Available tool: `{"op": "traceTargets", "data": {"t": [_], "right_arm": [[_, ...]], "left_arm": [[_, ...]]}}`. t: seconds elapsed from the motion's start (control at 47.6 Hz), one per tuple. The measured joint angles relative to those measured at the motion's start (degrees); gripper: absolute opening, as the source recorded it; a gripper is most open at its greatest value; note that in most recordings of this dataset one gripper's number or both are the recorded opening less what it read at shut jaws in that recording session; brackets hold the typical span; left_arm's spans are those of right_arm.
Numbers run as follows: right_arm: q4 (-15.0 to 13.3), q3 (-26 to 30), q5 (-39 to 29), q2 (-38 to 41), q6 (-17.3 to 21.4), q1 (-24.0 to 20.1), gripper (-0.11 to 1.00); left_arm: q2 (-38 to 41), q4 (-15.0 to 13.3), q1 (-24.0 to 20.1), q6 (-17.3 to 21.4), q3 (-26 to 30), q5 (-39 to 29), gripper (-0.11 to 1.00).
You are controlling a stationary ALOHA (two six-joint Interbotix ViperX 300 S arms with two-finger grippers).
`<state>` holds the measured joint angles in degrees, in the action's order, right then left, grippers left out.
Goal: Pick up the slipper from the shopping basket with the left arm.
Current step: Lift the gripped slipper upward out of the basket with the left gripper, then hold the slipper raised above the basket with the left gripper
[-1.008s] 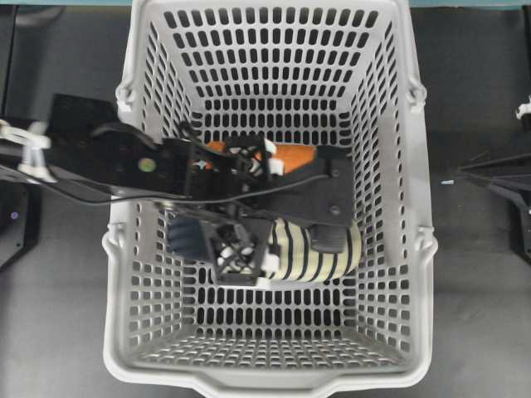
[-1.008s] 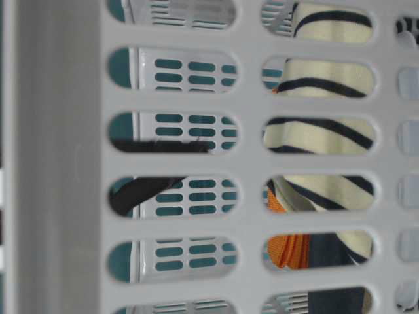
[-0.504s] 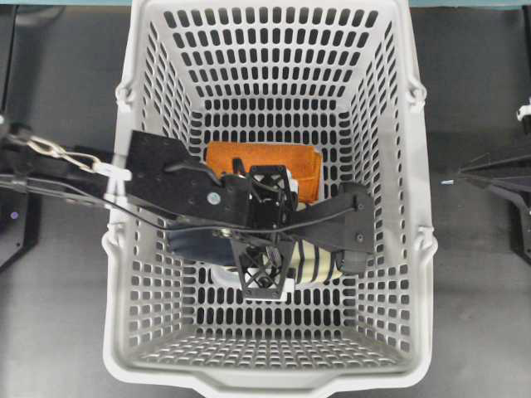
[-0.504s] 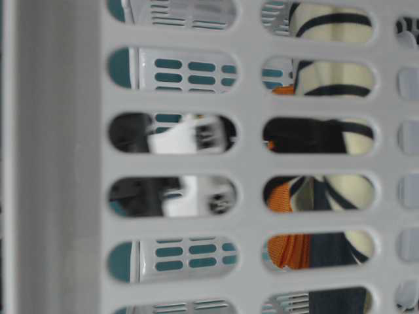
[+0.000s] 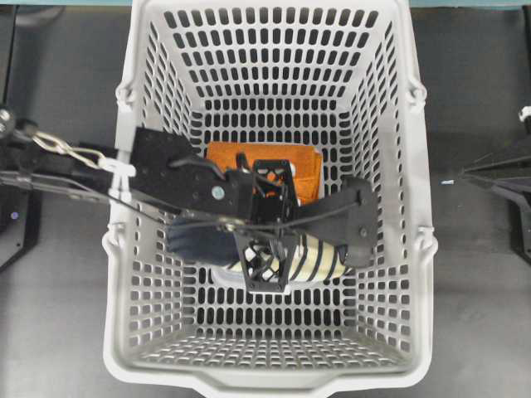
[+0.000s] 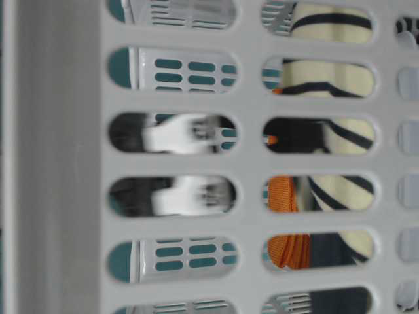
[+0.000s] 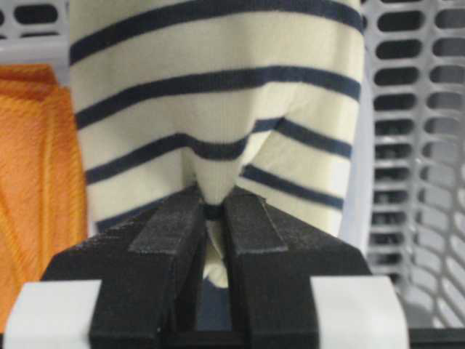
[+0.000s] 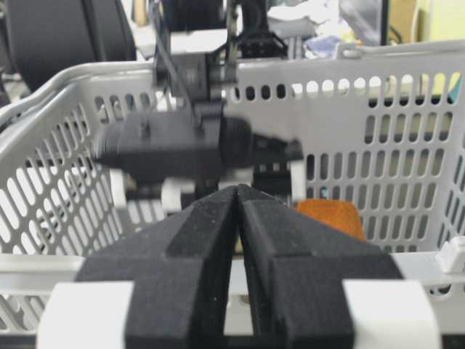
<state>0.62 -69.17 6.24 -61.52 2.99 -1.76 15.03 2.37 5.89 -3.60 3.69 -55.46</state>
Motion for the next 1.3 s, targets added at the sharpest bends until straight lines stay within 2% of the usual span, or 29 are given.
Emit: {"op": "traceTargets", "data": {"t": [0.21, 0.462, 0.588, 0.756, 0.966, 1.302], "right_arm": [[0.0, -0.35, -0.18, -0.88, 0.0, 0.0, 0.0], [0.0, -0.44, -1.05, -1.67, 0.0, 0.0, 0.0], [0.0, -0.44, -1.14, -1.93, 0.0, 0.09, 0.0], [0.0, -0.44, -1.14, -2.02, 0.0, 0.09, 0.0], [0.0, -0.44, -1.14, -2.11, 0.0, 0.09, 0.0], [0.0, -0.44, -1.14, -2.2, 0.09, 0.09, 0.0]], "left_arm": [[-2.72, 0.09, 0.0, 0.18, 8.0, -7.47, 0.05], [-2.64, 0.0, 0.09, 0.26, 23.47, -23.99, 0.05], [-0.26, 0.09, 0.09, 0.26, 32.7, -30.76, 0.05], [3.69, 0.09, 0.09, 1.23, 41.4, -38.5, 0.05], [5.8, 0.0, 0.09, 1.58, 44.82, -41.57, 0.05], [5.8, 0.09, 0.09, 0.97, 43.33, -39.02, 0.05]]}}
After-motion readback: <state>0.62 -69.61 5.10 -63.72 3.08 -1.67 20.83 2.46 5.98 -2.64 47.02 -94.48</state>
